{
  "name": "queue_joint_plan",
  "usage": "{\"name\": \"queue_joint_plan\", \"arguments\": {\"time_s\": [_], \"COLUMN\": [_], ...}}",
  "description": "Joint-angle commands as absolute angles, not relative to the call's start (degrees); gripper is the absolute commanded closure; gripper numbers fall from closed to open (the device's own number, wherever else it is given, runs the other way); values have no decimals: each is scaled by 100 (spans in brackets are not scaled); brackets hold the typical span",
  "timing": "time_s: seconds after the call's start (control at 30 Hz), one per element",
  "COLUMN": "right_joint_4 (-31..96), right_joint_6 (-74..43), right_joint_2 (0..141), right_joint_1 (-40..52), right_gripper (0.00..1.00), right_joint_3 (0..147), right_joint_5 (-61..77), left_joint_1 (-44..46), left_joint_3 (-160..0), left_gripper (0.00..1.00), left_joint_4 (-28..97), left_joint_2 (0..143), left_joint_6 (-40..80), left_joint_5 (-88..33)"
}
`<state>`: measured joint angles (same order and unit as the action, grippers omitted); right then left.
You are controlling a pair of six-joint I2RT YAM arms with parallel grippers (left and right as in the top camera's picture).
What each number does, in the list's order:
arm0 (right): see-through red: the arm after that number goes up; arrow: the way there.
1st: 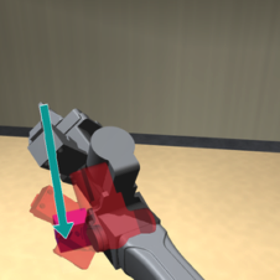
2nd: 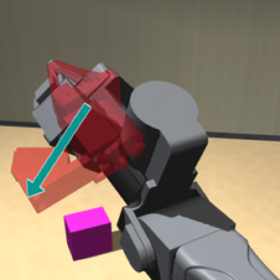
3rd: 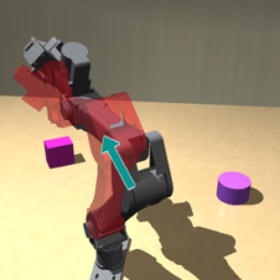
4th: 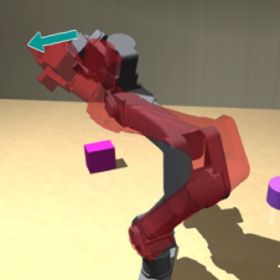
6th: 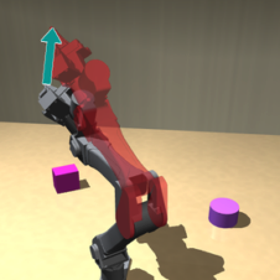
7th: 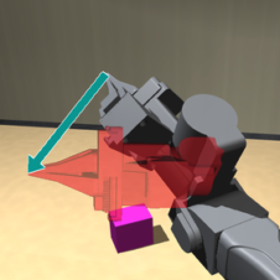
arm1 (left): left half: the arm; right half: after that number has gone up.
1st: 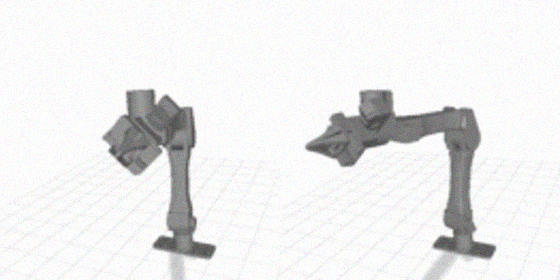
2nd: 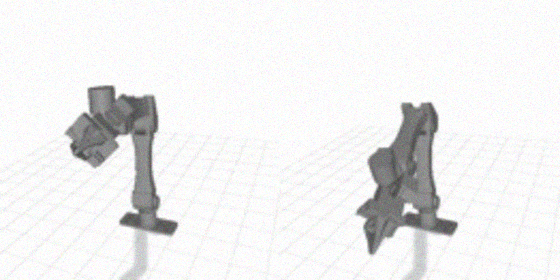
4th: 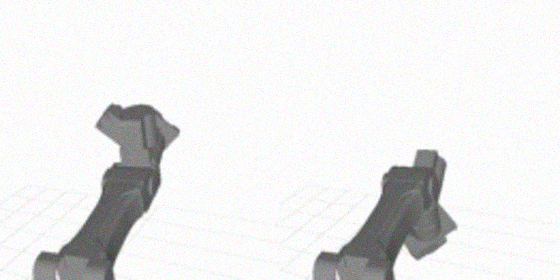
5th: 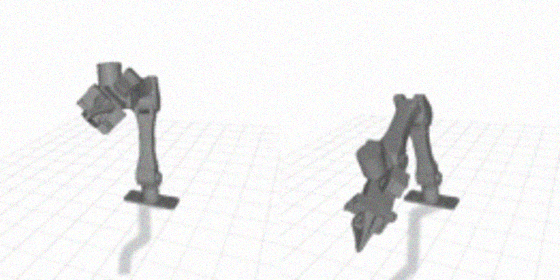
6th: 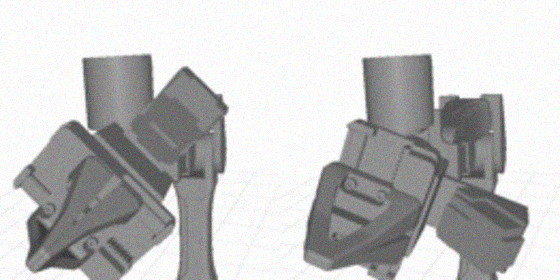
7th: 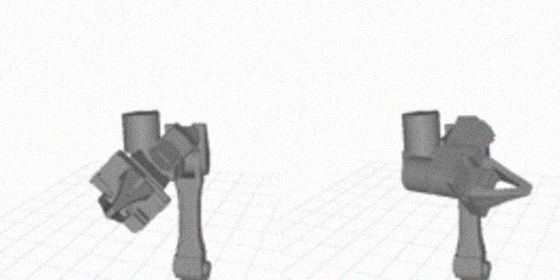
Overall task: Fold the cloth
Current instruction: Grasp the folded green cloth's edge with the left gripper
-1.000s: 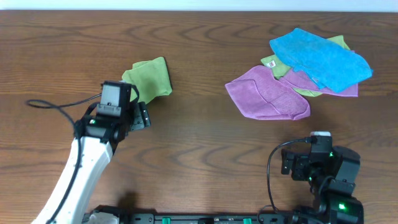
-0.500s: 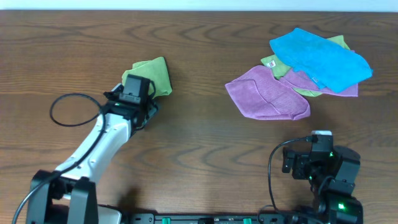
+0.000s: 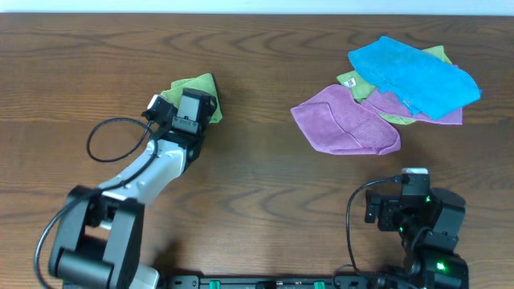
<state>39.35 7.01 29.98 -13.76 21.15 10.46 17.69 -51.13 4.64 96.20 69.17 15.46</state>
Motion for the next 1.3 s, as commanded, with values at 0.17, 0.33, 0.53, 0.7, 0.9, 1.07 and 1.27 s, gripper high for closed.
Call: {"name": "queue_joint_plan", "arguments": {"time_s": [0.17, 0.33, 0.53, 0.7, 0.9, 1.07, 1.27], "right_joint_4": [3841, 3776, 3747, 3747, 3739, 3699, 3697], "right_joint_6": [825, 825, 825, 825, 827, 829, 847], "right_joint_2": [2989, 2991, 2991, 2991, 2991, 2991, 2991], "right_joint_1": [-1417, -1417, -1417, -1417, -1417, -1417, -1417], "right_gripper": [1, 1, 1, 1, 1, 1, 1], "right_joint_3": [2051, 1997, 1992, 1992, 1992, 1992, 1992], "right_joint_5": [943, 941, 939, 939, 921, 919, 919], "left_joint_1": [1811, 1817, 2008, 2064, 2056, 2056, 2051], "left_joint_3": [-5109, -5109, -5109, -5109, -5109, -5109, -5109], "left_gripper": [5, 6, 9, 6, 5, 4, 2], "left_joint_4": [246, 117, 274, 342, 316, -67, -156], "left_joint_2": [9896, 9933, 9933, 9948, 10213, 10560, 10652], "left_joint_6": [7850, 8173, 8989, 8984, 9045, 9091, 9089], "left_joint_5": [1334, 1282, 1079, 1667, 1846, 1850, 2405]}}
